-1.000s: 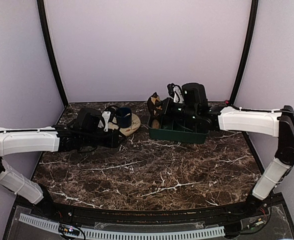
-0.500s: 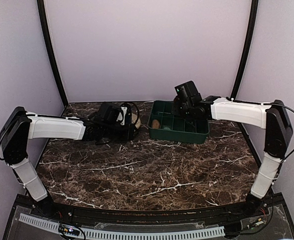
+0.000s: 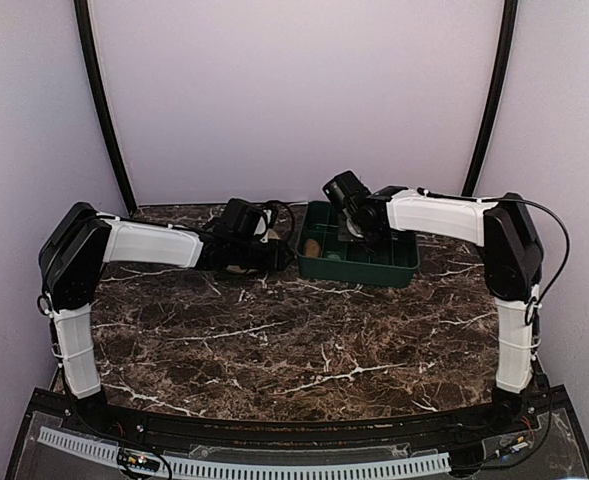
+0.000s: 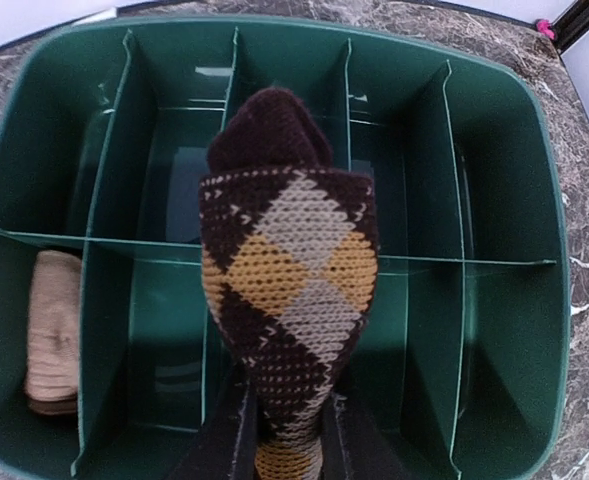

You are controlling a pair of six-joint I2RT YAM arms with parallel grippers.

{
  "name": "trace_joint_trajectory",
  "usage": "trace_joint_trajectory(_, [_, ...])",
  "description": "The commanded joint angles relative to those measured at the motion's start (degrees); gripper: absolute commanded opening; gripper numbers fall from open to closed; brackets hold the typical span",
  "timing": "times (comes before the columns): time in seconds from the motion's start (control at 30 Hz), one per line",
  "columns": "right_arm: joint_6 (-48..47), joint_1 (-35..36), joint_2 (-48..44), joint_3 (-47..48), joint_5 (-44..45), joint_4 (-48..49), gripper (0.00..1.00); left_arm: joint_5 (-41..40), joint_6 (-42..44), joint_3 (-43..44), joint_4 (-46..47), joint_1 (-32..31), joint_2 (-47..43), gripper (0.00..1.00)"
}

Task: Roll the socks
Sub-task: Place the sock in the storage box.

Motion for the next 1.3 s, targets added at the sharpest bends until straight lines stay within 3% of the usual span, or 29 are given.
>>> trace_joint_trajectory(0.0, [-0.1, -0.4, 3.4, 4.5, 3.8, -6.4, 0.0, 1.7, -0.6, 2.2, 1.3, 0.3, 0.0, 0.53])
trace_joint_trajectory(0.4, [1.7, -1.1, 12.0, 14.2, 1.7, -15.3, 0.0, 2.5, -0.4, 2.6, 3.1, 0.3, 0.5, 0.53])
trace_joint_trajectory(0.93, [5.2, -3.0, 17.2, 22.1, -13.7, -22.2, 0.0, 4.1, 3.8, 4.5, 6.3, 0.2, 2.5, 0.54])
trace_joint_trajectory(1.27, [8.4, -4.6, 16.6, 18.2, -21.0, -22.0, 0.0, 7.1, 5.2, 6.3, 8.9, 0.1, 4.6, 0.54])
